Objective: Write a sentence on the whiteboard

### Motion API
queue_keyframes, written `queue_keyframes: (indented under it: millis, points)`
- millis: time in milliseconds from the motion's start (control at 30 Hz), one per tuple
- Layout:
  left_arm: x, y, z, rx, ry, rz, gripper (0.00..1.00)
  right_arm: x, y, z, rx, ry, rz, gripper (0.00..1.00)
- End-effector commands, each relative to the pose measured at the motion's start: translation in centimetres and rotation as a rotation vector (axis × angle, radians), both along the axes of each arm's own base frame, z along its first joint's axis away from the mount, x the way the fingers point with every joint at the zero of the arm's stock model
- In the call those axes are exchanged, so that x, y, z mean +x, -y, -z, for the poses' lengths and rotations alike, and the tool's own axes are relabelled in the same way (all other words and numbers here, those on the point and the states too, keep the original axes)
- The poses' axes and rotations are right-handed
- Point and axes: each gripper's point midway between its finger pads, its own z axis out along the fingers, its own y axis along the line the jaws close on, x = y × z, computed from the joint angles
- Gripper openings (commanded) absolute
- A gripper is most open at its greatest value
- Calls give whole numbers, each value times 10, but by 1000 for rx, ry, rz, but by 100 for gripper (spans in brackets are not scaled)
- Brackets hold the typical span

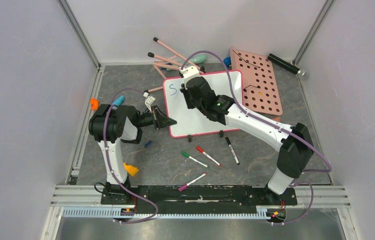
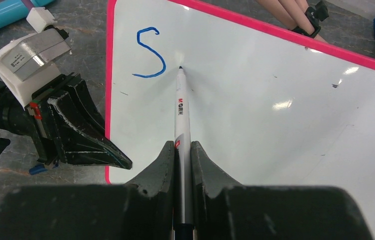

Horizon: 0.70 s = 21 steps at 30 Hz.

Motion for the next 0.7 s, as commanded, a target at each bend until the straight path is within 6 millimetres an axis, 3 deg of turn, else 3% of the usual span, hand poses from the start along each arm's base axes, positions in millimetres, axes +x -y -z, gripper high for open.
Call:
queue_keyframes:
  millis: [0, 667]
  points:
    - [20, -5, 13, 71, 250, -78, 2, 11, -3, -22, 22, 49, 15, 0]
    - [20, -5, 13, 71, 251, -80, 2, 0, 6, 5, 4, -7, 14, 0]
